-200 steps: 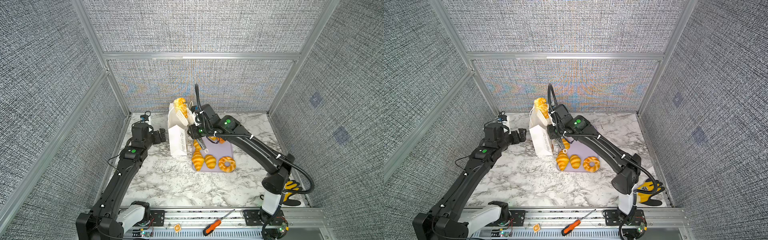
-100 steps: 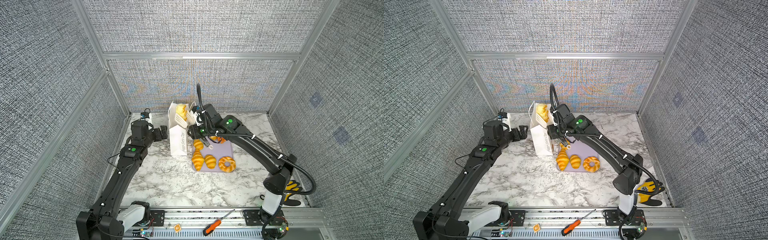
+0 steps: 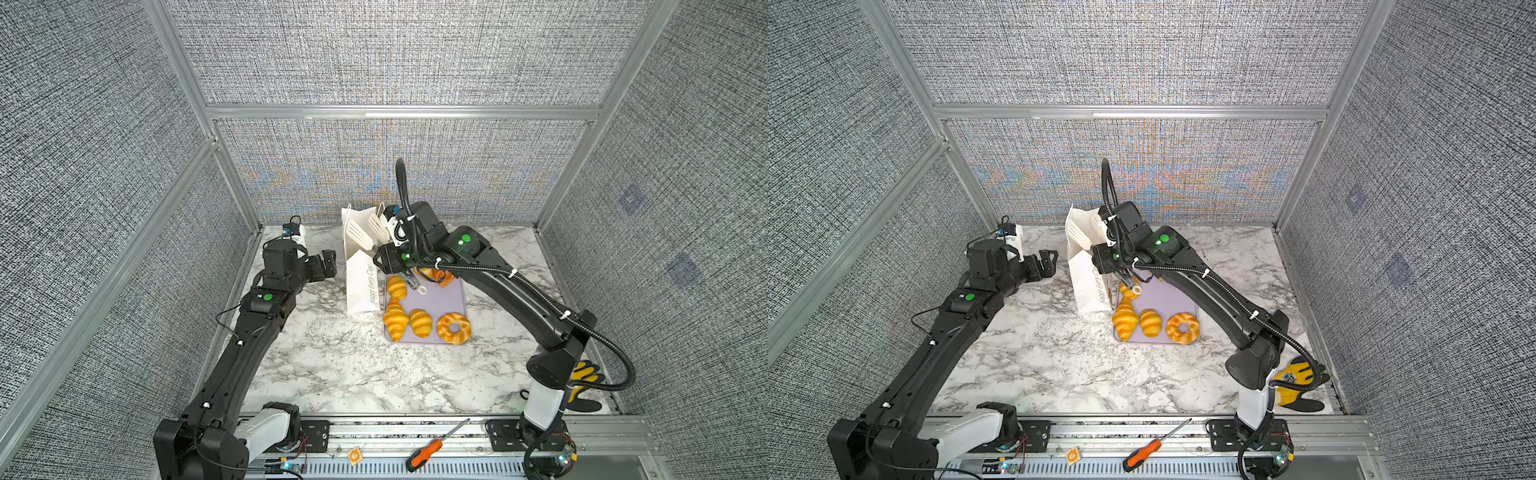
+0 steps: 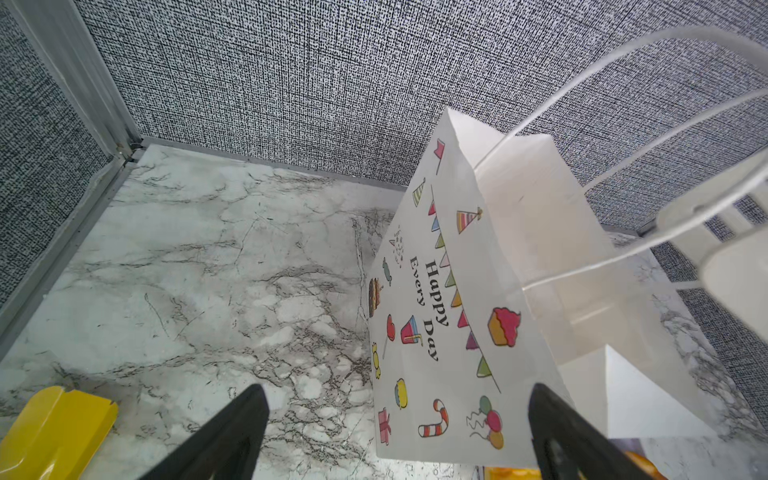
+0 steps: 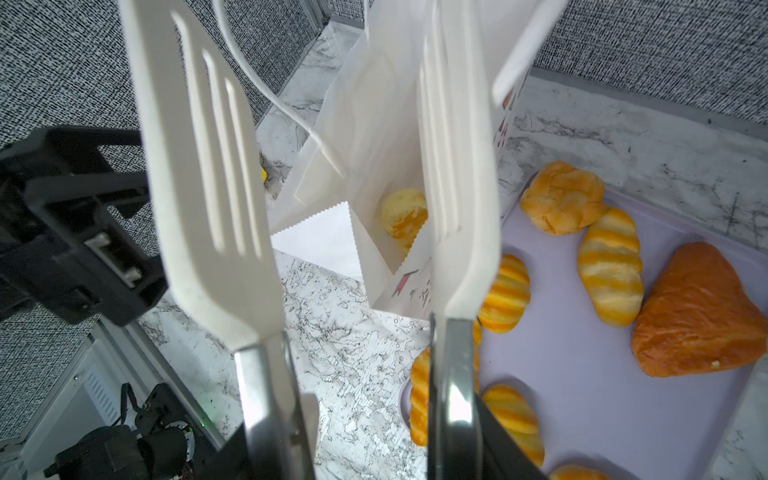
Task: Place the fake bread into the paper bag
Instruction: 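Open the tongs with the right gripper to drop the bun into the bag, then swing the tongs back over the tray toward the ring-shaped bun with the right gripper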
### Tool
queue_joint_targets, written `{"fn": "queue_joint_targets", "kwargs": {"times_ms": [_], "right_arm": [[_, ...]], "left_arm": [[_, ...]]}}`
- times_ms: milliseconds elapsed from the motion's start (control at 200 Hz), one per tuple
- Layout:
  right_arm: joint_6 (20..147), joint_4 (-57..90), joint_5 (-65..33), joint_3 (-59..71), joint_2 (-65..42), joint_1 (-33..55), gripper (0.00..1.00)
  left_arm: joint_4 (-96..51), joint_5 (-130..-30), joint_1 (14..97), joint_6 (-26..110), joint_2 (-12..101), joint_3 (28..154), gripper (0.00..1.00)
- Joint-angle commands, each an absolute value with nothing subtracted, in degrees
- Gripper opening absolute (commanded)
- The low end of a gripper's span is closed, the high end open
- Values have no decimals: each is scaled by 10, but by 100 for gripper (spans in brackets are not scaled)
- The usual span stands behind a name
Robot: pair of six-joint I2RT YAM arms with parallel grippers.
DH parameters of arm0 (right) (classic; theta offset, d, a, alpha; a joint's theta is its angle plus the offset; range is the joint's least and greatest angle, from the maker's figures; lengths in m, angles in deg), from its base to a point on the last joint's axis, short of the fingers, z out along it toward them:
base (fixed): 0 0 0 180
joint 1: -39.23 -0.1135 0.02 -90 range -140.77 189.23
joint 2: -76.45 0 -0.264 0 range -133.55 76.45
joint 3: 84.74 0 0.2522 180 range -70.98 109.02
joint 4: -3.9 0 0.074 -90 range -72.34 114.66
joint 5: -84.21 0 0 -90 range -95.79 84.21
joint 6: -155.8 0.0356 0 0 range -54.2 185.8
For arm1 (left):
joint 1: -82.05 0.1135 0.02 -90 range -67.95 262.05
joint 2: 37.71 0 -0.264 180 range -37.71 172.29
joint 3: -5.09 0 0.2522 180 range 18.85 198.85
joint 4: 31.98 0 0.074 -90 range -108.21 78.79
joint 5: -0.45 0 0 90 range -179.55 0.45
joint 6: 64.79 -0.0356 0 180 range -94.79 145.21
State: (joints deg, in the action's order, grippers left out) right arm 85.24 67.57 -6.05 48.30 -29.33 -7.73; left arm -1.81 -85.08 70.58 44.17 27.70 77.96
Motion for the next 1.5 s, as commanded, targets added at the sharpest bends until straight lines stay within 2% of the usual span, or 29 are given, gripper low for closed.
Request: {"fn": "queue_joint_targets", "kwargs": {"times_ms": [0, 320, 545, 825, 1151, 1496], "right_arm": [[843, 685, -55, 492, -292, -79, 56], [819, 705, -42, 458, -243, -88, 56], [812, 735, 20, 363, -158, -83, 56], [832, 765, 62, 219, -71, -32, 56], [859, 819, 113, 103, -73, 22, 57], [918, 862, 94, 17, -55, 31, 58]], "left_arm": [[-33, -853, 707, 442, 277, 778, 99], [-34, -859, 707, 438, 268, 770, 99], [-39, -866, 707, 437, 255, 754, 99], [-43, -866, 707, 436, 252, 745, 99], [-56, -855, 707, 432, 250, 723, 99], [-64, -859, 707, 418, 239, 703, 99]]}}
